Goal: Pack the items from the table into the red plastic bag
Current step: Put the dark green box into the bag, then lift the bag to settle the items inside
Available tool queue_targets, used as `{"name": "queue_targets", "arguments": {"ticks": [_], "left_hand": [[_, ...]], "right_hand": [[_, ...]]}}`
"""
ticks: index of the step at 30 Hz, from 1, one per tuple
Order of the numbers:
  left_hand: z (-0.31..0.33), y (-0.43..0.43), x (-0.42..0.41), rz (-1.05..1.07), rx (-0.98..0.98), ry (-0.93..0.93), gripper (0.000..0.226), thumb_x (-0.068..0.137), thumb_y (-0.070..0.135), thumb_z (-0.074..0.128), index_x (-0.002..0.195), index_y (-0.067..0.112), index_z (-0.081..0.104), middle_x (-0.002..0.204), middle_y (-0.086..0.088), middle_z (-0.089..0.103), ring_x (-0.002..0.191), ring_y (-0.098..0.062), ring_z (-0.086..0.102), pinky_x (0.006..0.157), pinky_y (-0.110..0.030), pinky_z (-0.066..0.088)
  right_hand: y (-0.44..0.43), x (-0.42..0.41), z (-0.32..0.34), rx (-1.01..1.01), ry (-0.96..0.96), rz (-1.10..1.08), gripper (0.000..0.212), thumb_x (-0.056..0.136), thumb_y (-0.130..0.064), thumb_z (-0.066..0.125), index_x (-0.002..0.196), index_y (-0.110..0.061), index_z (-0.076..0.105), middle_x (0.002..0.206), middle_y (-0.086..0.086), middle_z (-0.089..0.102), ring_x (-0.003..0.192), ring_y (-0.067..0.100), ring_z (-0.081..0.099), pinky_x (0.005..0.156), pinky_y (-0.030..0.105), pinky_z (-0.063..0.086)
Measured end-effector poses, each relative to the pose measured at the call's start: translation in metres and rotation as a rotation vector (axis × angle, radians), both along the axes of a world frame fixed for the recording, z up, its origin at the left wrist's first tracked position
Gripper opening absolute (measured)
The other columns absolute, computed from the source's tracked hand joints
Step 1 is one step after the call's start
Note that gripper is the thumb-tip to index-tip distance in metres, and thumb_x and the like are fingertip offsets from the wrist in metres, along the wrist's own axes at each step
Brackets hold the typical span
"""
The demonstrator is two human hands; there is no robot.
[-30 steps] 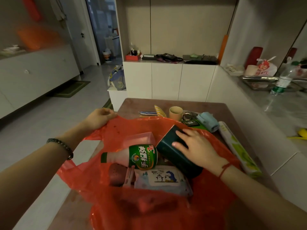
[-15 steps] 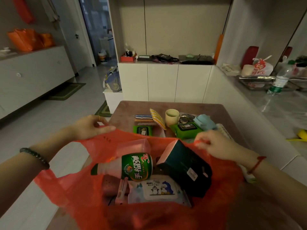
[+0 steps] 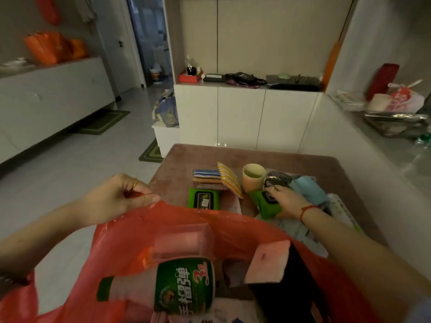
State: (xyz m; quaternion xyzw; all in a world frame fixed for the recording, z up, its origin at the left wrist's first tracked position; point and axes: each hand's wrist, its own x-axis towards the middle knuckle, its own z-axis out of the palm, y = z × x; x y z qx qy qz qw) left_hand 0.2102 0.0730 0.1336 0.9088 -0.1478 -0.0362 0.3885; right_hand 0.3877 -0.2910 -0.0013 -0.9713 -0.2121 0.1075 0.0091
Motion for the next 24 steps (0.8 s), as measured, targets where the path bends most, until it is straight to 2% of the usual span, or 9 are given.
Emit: {"name": "queue_targets", "arguments": {"ticks": [2,5,10,13,15,17,19,21,24], "left_hand": [[-0.004,0.005,0.003,0.011,-0.055,0.002,0.043,0.072,0.061,0.061,0.081,0.021,0.076,0.077,-0.012,0.074,0.066,-0.043,0.067,0.061,-0.056,0.054],[-0.004,0.007,0.002,0.028,-0.145,0.023,0.045,0.070,0.063,0.061,0.079,0.022,0.076,0.079,-0.006,0.076,0.069,-0.028,0.072,0.064,-0.044,0.059],[-0.006,0.010,-0.001,0.051,-0.166,0.025,0.047,0.068,0.065,0.061,0.080,0.022,0.076,0.081,-0.002,0.077,0.071,-0.022,0.073,0.065,-0.032,0.060],[-0.006,0.007,-0.005,0.068,-0.149,0.037,0.054,0.063,0.071,0.059,0.081,0.023,0.076,0.081,-0.001,0.077,0.071,-0.025,0.072,0.066,-0.040,0.060],[-0.007,0.008,-0.007,0.107,-0.118,0.041,0.057,0.062,0.073,0.060,0.081,0.022,0.076,0.080,-0.007,0.076,0.072,-0.036,0.070,0.067,-0.050,0.057],[-0.009,0.011,-0.007,0.141,-0.060,0.017,0.059,0.062,0.074,0.059,0.080,0.020,0.075,0.079,-0.021,0.072,0.072,-0.048,0.064,0.065,-0.060,0.053],[-0.008,0.010,-0.010,0.154,-0.012,-0.010,0.056,0.064,0.070,0.058,0.079,0.019,0.075,0.081,-0.024,0.071,0.075,-0.049,0.063,0.067,-0.059,0.052],[-0.006,0.006,-0.013,0.179,0.025,-0.030,0.049,0.063,0.061,0.061,0.078,0.017,0.076,0.082,-0.021,0.072,0.078,-0.045,0.064,0.071,-0.053,0.054],[-0.005,0.004,-0.016,0.215,0.085,-0.038,0.045,0.066,0.054,0.058,0.081,0.016,0.076,0.083,-0.015,0.074,0.078,-0.035,0.068,0.077,-0.047,0.055]], "right_hand": [[0.016,0.020,-0.025,-0.166,-0.094,0.039,0.067,0.086,-0.025,0.056,0.143,-0.019,0.022,0.151,0.012,0.025,0.136,0.030,0.029,0.110,0.042,0.030],[0.028,0.038,-0.056,-0.287,-0.136,0.010,0.074,0.086,-0.024,0.056,0.146,-0.025,0.013,0.155,0.011,0.014,0.141,0.031,0.018,0.111,0.049,0.025],[0.026,0.029,-0.074,-0.328,-0.254,0.077,0.065,0.089,-0.016,0.051,0.144,-0.023,0.017,0.142,0.013,0.035,0.126,0.033,0.040,0.091,0.045,0.045],[0.013,0.015,-0.067,-0.251,-0.291,0.149,0.054,0.091,-0.022,0.047,0.141,-0.020,0.027,0.140,0.009,0.041,0.123,0.029,0.044,0.093,0.040,0.046],[0.005,0.003,-0.048,-0.080,-0.214,0.118,0.052,0.088,-0.018,0.050,0.137,-0.017,0.035,0.140,0.008,0.044,0.123,0.026,0.046,0.093,0.036,0.046],[0.001,-0.013,-0.019,0.290,-0.156,-0.043,0.044,0.084,-0.010,0.057,0.126,-0.014,0.047,0.126,0.012,0.056,0.109,0.027,0.055,0.082,0.033,0.049],[0.000,-0.037,0.016,0.683,-0.186,-0.118,0.035,0.077,-0.004,0.064,0.109,-0.016,0.055,0.105,0.015,0.064,0.090,0.022,0.061,0.070,0.019,0.047],[0.005,-0.067,0.059,0.983,-0.309,-0.088,0.031,0.067,-0.020,0.069,0.095,-0.028,0.057,0.092,0.004,0.064,0.079,-0.003,0.058,0.067,0.000,0.039],[0.019,-0.114,0.134,1.294,-0.386,0.082,0.030,0.063,-0.043,0.066,0.092,-0.047,0.059,0.084,-0.024,0.064,0.079,-0.020,0.054,0.071,0.000,0.040]]}}
